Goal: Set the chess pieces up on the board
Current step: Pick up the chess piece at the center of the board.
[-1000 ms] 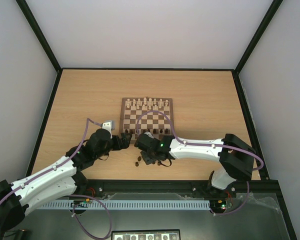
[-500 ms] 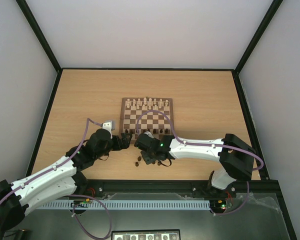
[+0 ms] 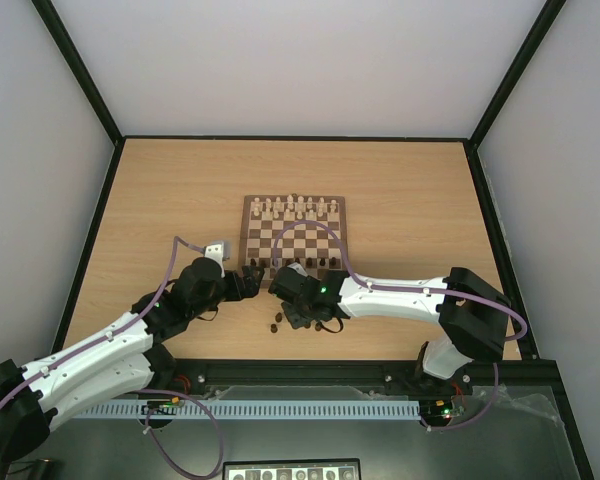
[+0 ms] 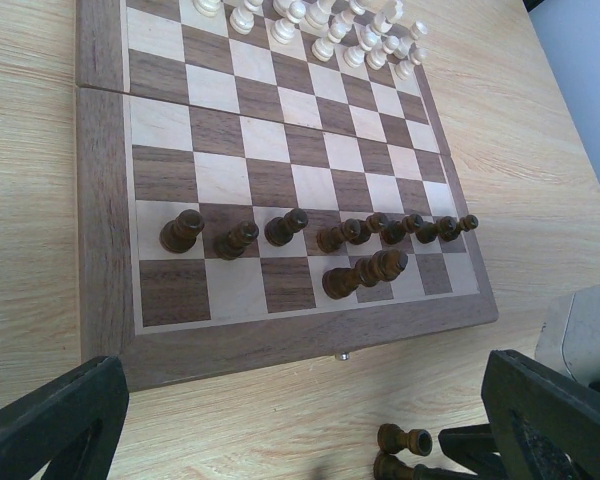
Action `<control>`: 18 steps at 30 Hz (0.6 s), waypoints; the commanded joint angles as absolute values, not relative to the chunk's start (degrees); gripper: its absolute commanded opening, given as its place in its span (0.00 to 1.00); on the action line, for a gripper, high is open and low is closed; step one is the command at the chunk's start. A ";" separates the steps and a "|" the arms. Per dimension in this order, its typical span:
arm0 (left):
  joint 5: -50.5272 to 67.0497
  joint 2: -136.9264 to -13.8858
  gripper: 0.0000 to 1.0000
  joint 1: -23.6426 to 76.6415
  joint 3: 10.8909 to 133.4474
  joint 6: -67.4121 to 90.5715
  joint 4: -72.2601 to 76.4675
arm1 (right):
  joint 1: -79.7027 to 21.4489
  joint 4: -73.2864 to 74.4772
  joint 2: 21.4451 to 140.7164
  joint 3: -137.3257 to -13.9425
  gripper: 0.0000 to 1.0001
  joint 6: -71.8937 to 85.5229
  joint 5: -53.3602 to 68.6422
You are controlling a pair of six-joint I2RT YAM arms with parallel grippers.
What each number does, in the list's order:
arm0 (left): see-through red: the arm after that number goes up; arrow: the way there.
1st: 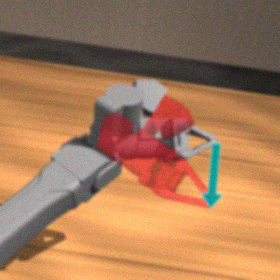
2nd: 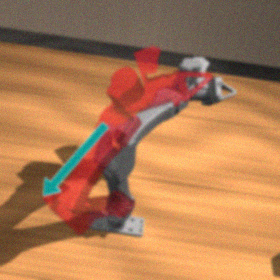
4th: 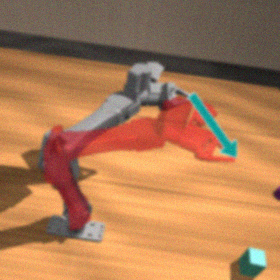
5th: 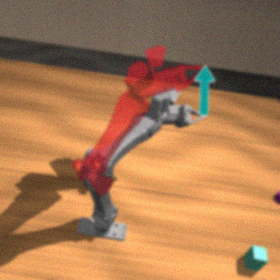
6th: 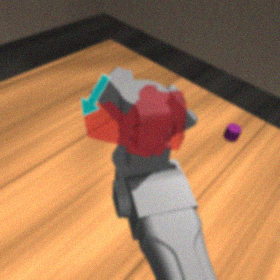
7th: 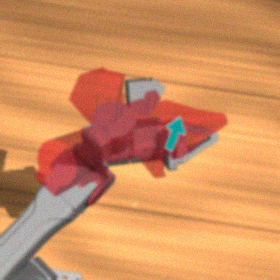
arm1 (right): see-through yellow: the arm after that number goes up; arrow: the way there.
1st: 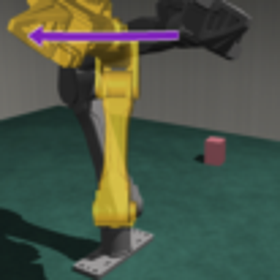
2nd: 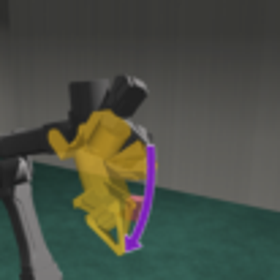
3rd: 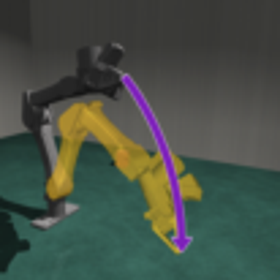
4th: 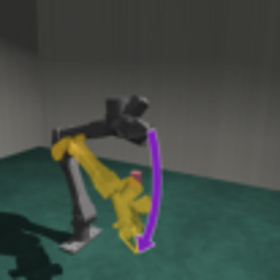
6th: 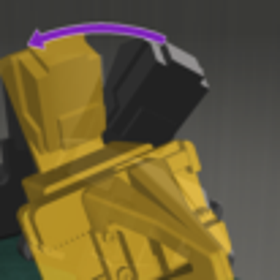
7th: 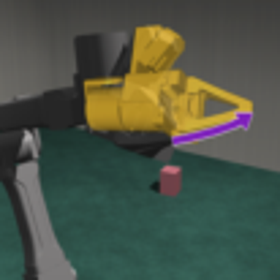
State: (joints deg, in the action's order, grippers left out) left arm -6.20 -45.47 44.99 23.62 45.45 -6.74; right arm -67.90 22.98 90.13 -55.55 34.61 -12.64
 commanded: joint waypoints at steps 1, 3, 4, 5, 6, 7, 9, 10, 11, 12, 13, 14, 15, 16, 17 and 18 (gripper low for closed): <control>-6.15 -45.40 1.00 45.25 23.41 45.18 -5.23 | -68.38 25.38 91.13 -54.71 0.24 35.07 -12.74; -6.15 -45.59 0.99 45.27 23.47 45.18 -5.14 | -68.38 25.28 91.09 -54.38 0.24 35.11 -12.68; -6.11 -45.67 0.99 45.28 23.54 45.18 -5.10 | -68.38 25.23 91.15 -54.35 0.24 35.15 -12.66; -6.15 -45.76 0.99 45.25 23.50 45.18 -5.05 | -68.38 25.13 91.23 -54.27 0.24 35.14 -12.59; -6.15 -45.72 1.00 45.26 23.47 45.18 -5.06 | -68.38 25.12 91.34 -54.27 0.24 35.16 -12.53; -6.11 -45.77 1.00 45.20 23.47 45.18 -4.95 | -68.38 25.14 91.45 -54.18 0.24 35.09 -12.47; -6.07 -45.74 1.00 45.26 23.42 45.19 -4.88 | -68.38 24.99 91.59 -54.15 0.23 35.07 -12.24; -6.06 -45.79 1.00 45.26 23.46 45.18 -4.89 | -68.38 24.88 91.65 -54.14 0.23 35.02 -12.18; -6.06 -45.79 0.99 45.31 23.39 45.18 -4.92 | -68.38 24.85 91.70 -54.03 0.23 35.06 -12.15; -6.13 -45.79 1.00 45.27 23.38 45.18 -4.92 | -68.38 24.79 91.68 -54.00 0.22 35.07 -12.05; -6.15 -45.74 0.99 45.26 23.34 45.18 -4.91 | -68.38 24.79 91.78 -54.10 0.22 34.96 -12.04; -6.15 -45.71 1.00 45.22 23.30 45.18 -4.92 | -68.38 24.76 91.72 -54.11 0.19 34.97 -12.09; -6.09 -45.70 0.99 45.26 23.29 45.18 -4.92 | -68.42 24.78 91.72 -54.14 0.18 34.97 -12.05; -6.11 -45.70 1.00 45.31 23.29 45.18 -4.92 | -68.38 24.83 91.75 -54.21 0.17 34.93 -12.04; -6.15 -45.70 0.99 45.31 23.29 45.18 -4.92 | -68.38 24.82 91.72 -54.30 0.15 34.90 -12.07; -6.15 -45.67 1.00 45.31 23.29 45.18 -4.92 | -68.38 24.99 91.65 -54.44 0.13 34.89 -12.16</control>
